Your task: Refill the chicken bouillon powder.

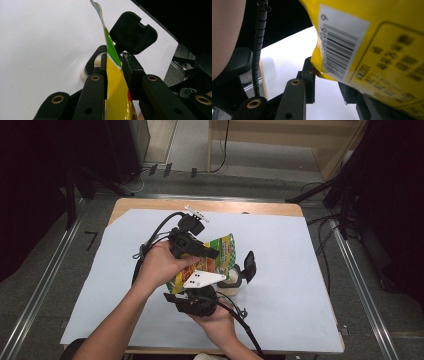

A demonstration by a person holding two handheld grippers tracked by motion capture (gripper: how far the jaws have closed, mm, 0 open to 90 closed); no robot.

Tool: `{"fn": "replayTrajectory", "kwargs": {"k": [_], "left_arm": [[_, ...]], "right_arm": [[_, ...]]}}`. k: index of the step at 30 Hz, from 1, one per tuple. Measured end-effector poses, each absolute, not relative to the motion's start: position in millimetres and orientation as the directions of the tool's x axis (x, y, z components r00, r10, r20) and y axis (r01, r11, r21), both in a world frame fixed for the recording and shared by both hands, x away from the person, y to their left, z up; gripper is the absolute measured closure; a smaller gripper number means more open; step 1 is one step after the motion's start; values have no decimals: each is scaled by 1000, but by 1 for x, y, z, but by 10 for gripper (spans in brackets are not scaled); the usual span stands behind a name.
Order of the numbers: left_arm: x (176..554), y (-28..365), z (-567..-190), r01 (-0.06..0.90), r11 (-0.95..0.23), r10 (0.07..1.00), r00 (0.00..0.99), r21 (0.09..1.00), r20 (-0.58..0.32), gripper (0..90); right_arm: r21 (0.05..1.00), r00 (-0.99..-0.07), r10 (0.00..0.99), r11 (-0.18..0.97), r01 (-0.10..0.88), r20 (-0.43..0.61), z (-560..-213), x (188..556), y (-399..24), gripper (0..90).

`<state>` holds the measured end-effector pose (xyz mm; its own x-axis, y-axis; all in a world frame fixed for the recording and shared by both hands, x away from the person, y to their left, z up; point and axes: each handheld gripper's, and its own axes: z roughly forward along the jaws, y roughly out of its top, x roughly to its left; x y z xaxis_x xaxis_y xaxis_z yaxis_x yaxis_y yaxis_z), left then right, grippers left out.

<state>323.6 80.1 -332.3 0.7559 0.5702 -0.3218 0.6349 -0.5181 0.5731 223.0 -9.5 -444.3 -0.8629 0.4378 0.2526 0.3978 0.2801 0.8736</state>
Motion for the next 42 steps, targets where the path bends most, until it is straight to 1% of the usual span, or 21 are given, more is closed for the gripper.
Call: {"fn": "replayTrajectory", "kwargs": {"k": [11,17,42], "left_arm": [[323,78,-334,633,-529,570,759,566,-316,799],[327,80,-336,648,-517,572,748,559,-337,798],[326,78,-335,639,-519,574,753,568,-322,798]], "right_arm": [[871,-857,442,272,408,263,-447,223,-9,702],[872,-860,435,271,407,266,-444,222,-10,703],[871,-858,440,272,410,266,-445,222,-10,703]]}}
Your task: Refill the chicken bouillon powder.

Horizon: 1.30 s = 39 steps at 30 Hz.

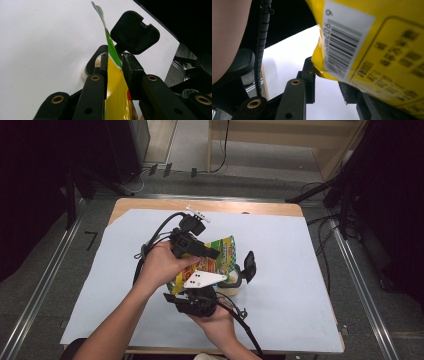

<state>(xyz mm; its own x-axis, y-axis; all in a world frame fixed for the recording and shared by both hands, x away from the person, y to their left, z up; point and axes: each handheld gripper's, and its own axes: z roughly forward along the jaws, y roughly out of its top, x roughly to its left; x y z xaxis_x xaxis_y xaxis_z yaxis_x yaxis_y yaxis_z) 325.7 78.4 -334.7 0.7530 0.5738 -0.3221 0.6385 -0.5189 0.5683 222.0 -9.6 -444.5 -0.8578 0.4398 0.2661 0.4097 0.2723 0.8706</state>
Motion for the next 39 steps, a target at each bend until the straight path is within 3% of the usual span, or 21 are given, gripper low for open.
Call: {"fn": "replayTrajectory", "kwargs": {"k": [39], "left_arm": [[325,78,-333,631,-525,569,759,571,-316,800]], "right_arm": [[874,-859,443,271,403,259,-443,221,-10,704]]}}
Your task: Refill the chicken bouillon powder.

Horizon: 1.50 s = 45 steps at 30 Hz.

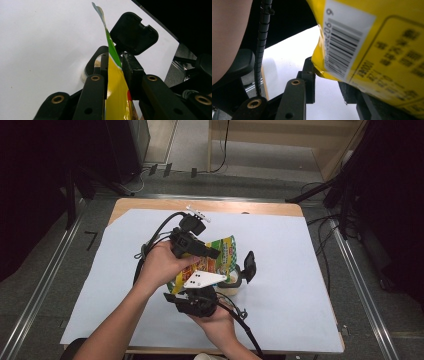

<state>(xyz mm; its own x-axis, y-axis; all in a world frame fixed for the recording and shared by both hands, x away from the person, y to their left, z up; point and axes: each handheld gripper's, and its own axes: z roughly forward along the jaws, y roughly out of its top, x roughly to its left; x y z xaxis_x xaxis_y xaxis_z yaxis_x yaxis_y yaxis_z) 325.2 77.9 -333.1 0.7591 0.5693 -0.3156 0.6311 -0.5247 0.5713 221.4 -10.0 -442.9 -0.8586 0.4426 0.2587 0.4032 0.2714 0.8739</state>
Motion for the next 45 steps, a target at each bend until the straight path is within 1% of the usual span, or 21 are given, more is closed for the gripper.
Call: {"fn": "replayTrajectory", "kwargs": {"k": [45], "left_arm": [[327,77,-335,637,-522,571,755,567,-322,800]], "right_arm": [[873,-856,446,271,406,260,-443,222,-10,703]]}}
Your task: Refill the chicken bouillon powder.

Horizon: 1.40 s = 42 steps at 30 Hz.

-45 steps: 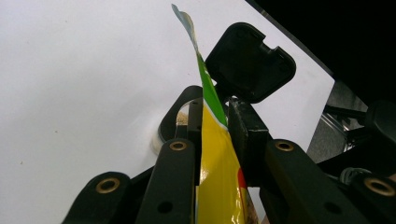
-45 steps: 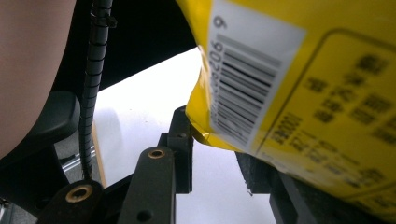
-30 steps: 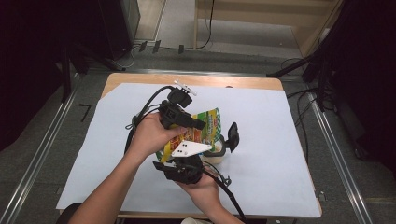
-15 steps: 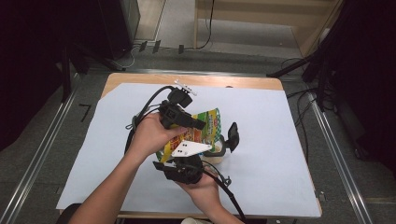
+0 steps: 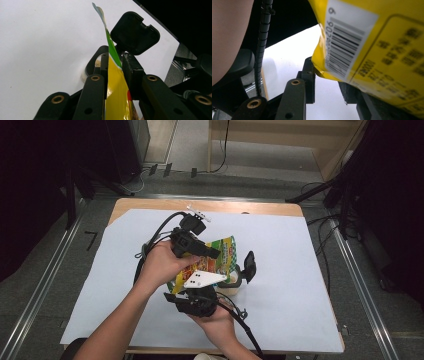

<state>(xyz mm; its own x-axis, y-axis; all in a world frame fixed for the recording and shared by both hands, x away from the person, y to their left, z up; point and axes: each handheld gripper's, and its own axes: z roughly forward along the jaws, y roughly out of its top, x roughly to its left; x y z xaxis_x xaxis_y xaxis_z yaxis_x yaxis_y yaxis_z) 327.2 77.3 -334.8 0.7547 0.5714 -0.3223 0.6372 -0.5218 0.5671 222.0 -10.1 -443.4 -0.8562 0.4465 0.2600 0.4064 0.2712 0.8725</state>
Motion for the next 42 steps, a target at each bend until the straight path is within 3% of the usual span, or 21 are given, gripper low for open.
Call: {"fn": "replayTrajectory", "kwargs": {"k": [42], "left_arm": [[334,76,-334,635,-536,573,757,556,-313,797]], "right_arm": [[872,-855,444,266,410,267,-443,229,-9,703]]}}
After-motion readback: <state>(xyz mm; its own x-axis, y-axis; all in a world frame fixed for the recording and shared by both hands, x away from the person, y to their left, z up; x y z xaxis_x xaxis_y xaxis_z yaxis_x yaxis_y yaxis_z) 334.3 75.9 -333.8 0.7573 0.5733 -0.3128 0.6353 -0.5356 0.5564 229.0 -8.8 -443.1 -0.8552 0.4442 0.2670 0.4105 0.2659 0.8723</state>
